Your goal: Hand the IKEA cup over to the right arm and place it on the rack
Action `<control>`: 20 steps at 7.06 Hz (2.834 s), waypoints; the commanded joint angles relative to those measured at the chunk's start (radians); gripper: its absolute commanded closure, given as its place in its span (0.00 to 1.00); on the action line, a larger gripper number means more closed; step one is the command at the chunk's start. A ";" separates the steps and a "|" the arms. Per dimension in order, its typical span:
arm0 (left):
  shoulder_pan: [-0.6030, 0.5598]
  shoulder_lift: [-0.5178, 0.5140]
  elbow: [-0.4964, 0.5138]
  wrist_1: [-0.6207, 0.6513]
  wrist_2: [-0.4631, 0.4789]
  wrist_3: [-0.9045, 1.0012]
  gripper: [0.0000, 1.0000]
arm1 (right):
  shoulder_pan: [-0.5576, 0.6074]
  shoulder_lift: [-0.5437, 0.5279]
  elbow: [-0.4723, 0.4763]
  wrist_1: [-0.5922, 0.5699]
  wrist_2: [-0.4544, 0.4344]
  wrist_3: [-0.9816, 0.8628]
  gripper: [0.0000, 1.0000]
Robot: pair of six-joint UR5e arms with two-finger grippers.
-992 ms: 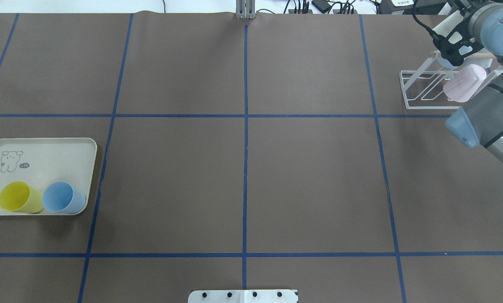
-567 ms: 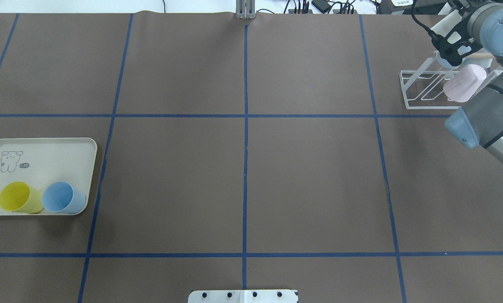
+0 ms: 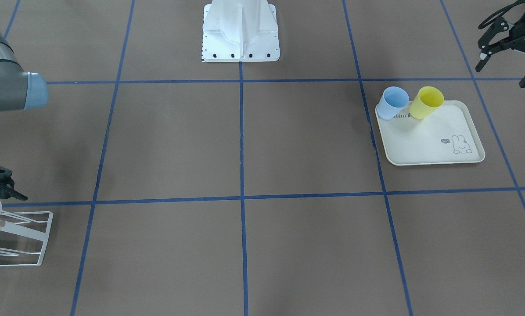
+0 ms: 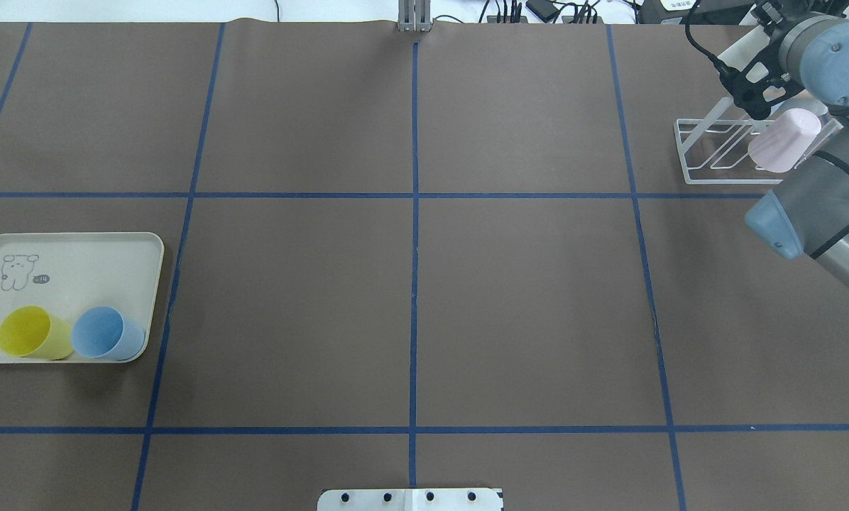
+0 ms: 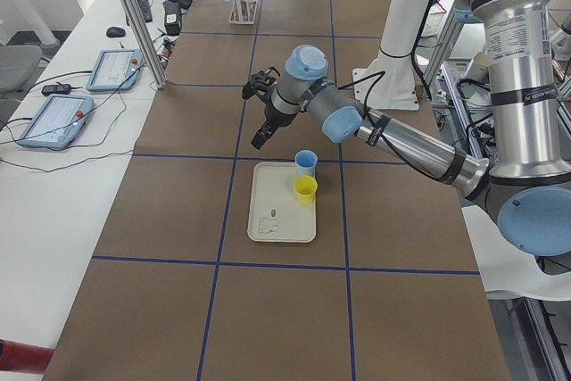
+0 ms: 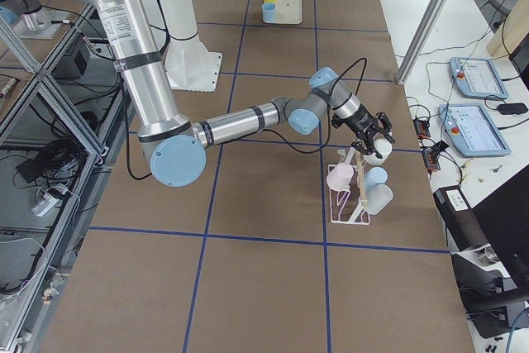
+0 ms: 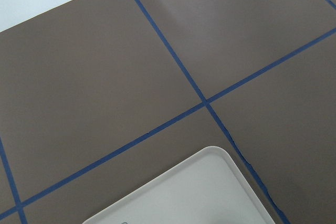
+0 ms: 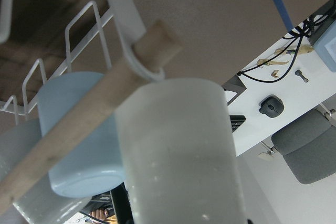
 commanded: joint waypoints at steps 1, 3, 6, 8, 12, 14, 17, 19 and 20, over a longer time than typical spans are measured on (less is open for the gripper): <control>0.002 -0.001 0.001 0.000 0.000 -0.018 0.00 | -0.021 -0.005 0.000 0.000 -0.018 -0.011 0.32; 0.002 -0.002 0.001 0.000 0.000 -0.018 0.00 | -0.025 -0.005 -0.001 0.005 -0.019 -0.011 0.02; 0.002 -0.002 0.005 -0.002 0.000 -0.018 0.00 | -0.024 0.008 0.035 0.002 -0.022 0.012 0.01; 0.002 -0.001 0.010 -0.002 0.012 -0.017 0.00 | -0.024 0.005 0.092 -0.006 -0.005 0.248 0.01; 0.008 0.037 0.013 -0.023 0.096 -0.015 0.00 | -0.024 -0.060 0.313 -0.028 0.373 1.101 0.00; 0.021 0.124 0.024 -0.186 0.095 -0.129 0.00 | -0.030 -0.061 0.408 -0.026 0.555 1.477 0.00; 0.206 0.159 0.178 -0.437 0.213 -0.332 0.00 | -0.149 -0.055 0.422 -0.028 0.616 1.748 0.00; 0.377 0.162 0.296 -0.610 0.322 -0.490 0.00 | -0.165 -0.055 0.425 -0.025 0.620 1.810 0.00; 0.478 0.181 0.323 -0.679 0.389 -0.594 0.00 | -0.165 -0.055 0.430 -0.026 0.617 1.811 0.00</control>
